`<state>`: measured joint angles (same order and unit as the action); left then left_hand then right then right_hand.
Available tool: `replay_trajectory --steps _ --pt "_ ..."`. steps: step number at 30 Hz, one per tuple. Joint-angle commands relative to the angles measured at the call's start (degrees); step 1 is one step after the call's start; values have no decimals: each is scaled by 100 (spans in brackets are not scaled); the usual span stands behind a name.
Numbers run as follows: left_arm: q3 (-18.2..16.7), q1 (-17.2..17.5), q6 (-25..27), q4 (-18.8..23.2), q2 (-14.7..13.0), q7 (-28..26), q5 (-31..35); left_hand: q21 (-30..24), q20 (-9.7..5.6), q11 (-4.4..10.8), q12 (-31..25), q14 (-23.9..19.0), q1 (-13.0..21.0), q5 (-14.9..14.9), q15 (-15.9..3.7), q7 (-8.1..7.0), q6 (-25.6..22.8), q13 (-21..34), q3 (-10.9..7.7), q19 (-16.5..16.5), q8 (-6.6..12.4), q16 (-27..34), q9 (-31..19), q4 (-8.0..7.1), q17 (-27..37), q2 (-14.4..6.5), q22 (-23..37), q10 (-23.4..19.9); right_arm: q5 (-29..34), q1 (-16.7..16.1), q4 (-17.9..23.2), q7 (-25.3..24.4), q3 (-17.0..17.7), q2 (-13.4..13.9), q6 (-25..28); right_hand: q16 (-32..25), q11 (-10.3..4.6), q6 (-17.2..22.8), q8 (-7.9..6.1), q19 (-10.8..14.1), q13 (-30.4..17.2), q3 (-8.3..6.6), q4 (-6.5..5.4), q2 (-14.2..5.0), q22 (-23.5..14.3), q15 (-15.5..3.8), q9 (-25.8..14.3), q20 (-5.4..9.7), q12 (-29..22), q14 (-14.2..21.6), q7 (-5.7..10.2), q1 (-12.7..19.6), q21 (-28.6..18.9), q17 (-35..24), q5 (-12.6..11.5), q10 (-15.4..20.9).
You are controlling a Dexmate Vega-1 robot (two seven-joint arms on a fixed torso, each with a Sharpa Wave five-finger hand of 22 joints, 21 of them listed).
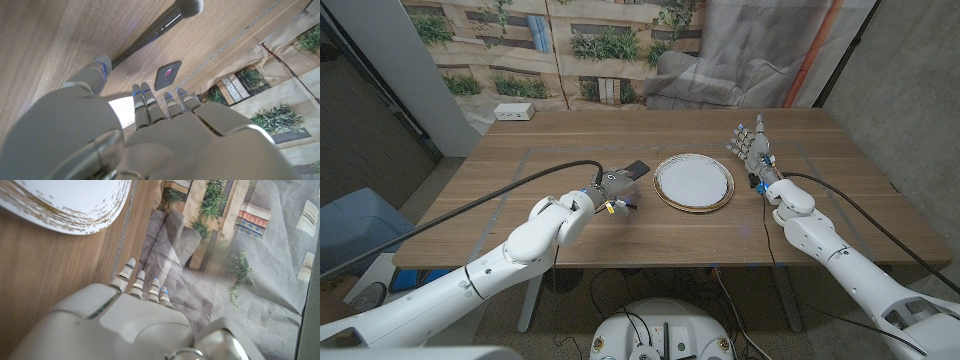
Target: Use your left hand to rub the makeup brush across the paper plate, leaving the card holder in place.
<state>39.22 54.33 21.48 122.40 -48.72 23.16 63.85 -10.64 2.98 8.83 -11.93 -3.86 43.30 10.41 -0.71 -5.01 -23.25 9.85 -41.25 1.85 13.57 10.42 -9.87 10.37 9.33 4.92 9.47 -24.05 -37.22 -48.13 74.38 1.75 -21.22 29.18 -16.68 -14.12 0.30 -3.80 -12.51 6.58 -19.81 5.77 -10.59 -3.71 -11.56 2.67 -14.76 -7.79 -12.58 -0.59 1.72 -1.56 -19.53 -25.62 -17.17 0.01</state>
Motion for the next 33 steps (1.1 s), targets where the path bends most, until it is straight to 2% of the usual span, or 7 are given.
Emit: replay_trajectory --steps 1,19,29,33 --pt "81 -40 58 -147 149 53 131 -57 17 4 -44 -118 125 46 -34 22 -135 13 42 81 19 65 -18 0 19 -25 23 -166 -3 -3 14 -3 4 6 5 -20 8 -49 -28 6 -31 2 -26 -570 -33 45 -15 -37 -39 -5 -8 32 -32 -19 -35 -47" --pt "107 -61 39 -349 101 -62 106 -65 -3 135 -17 -407 280 37 -131 -52 -469 9 176 259 32 78 -18 -6 16 -89 22 -534 -3 -2 13 -3 4 6 6 -22 8 -43 -30 6 -32 3 -26 -570 -33 51 -15 -38 -40 -1 -10 32 -33 -19 -35 -46" --pt "124 -97 33 -402 103 -140 110 -82 -66 237 -30 -726 415 22 -264 -130 -813 8 332 476 34 94 -20 -7 14 -122 22 -1008 -3 0 5 1 3 4 2 -21 10 -43 -30 4 -33 2 -26 -571 -33 54 -15 -41 -41 -4 1 32 -32 -19 -35 -44" --pt "127 -109 23 -419 100 -160 87 -88 -85 224 -32 -895 474 15 -342 -136 -992 7 411 583 34 103 -20 -11 14 -132 22 -1224 -3 0 3 1 3 3 1 -21 1 -38 -32 3 -33 2 -26 -571 -33 53 -15 -41 -40 -4 2 32 -31 -19 -35 -47"
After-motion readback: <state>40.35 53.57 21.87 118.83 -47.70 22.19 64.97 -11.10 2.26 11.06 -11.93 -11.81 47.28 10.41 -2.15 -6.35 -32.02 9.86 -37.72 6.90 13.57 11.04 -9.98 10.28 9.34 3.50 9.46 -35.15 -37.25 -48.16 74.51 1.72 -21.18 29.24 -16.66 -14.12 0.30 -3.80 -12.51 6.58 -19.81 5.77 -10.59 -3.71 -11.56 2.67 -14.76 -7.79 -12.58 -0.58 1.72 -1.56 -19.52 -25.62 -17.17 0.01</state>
